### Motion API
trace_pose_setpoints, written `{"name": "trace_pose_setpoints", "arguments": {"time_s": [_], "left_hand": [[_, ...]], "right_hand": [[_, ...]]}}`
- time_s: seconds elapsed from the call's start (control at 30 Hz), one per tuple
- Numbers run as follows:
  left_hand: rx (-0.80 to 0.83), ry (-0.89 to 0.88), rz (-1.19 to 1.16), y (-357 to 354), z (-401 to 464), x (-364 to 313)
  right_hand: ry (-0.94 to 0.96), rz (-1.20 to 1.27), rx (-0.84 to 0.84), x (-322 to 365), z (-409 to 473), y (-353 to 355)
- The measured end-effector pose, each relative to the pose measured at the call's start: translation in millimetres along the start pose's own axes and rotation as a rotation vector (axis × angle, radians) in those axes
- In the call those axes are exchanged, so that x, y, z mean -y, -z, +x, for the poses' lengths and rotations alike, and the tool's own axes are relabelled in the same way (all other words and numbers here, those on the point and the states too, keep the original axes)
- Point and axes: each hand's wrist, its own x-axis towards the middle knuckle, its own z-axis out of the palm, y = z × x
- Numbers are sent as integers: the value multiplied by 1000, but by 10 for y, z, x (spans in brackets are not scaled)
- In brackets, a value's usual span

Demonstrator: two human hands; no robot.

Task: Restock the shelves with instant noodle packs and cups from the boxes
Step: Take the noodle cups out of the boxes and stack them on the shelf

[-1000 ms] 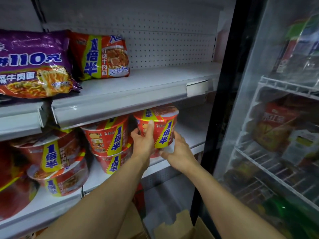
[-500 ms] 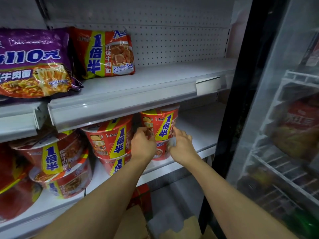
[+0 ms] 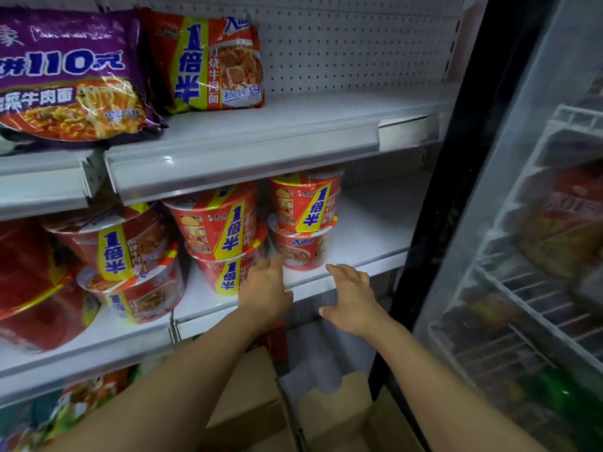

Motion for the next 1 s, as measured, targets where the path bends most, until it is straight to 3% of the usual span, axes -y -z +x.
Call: {"name": "trace_pose_setpoints", "arguments": {"time_s": [0.3, 0.47, 0.7, 1.0], "left_hand": [[149, 75, 62, 68, -636, 268], [137, 103, 59, 338, -985, 535], [73, 136, 14, 839, -1603, 1114], [-11, 239, 8, 1635, -2829, 2375]], "right_hand": [[-12, -40, 67, 80, -517, -268], [-5, -50, 67, 391, -803, -335], [63, -94, 72, 1174, -1226, -469], [102, -136, 130, 2542, -1944, -1127]]}}
